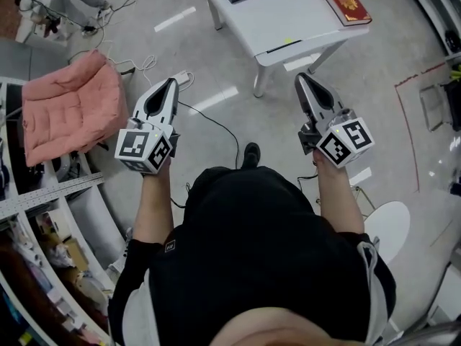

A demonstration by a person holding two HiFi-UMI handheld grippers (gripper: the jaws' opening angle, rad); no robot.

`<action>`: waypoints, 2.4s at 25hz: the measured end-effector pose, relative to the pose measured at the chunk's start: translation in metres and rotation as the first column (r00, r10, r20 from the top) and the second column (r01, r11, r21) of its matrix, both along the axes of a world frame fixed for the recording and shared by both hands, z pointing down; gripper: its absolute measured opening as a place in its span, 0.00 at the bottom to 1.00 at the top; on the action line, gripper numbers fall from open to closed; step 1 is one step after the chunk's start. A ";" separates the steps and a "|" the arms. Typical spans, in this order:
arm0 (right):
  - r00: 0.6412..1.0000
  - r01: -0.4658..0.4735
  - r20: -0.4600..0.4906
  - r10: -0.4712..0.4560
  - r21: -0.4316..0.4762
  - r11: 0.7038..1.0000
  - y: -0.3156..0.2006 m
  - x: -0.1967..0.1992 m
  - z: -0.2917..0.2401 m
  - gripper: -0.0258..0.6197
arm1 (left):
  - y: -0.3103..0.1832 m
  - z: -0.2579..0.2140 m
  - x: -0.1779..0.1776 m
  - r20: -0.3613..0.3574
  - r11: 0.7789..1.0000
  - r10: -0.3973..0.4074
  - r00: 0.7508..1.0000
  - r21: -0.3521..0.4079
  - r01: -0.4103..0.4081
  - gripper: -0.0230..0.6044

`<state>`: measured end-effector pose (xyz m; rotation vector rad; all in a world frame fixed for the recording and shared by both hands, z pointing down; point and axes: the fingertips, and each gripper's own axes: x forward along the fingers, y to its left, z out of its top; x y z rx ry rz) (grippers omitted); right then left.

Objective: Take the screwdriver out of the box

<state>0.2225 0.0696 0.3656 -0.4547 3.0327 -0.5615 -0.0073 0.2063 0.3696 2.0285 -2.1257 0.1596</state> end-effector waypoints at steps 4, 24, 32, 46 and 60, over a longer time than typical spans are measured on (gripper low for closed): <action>1.000 -0.013 0.010 0.013 -0.008 1.000 -0.022 0.002 -0.002 0.09 | -0.029 -0.007 0.005 0.017 1.000 0.022 1.000 -0.008 -0.021 0.06; 0.993 -0.097 -0.059 0.098 0.022 0.995 -0.116 -0.073 -0.005 0.09 | -0.170 0.003 -0.064 0.004 0.983 0.179 0.984 0.038 -0.179 0.06; 0.985 -0.144 -0.091 0.145 0.019 0.989 -0.163 -0.172 -0.009 0.09 | -0.226 0.007 -0.154 -0.013 0.965 0.261 0.965 0.034 -0.261 0.06; 0.962 -0.232 -0.148 0.229 -0.001 0.973 -0.208 -0.264 0.004 0.09 | -0.301 0.035 -0.239 -0.065 0.920 0.392 0.918 0.001 -0.393 0.06; 0.949 -0.307 -0.088 0.302 -0.055 0.950 -0.288 -0.215 0.028 0.09 | -0.411 0.060 -0.187 -0.054 0.860 0.496 0.867 -0.109 -0.498 0.06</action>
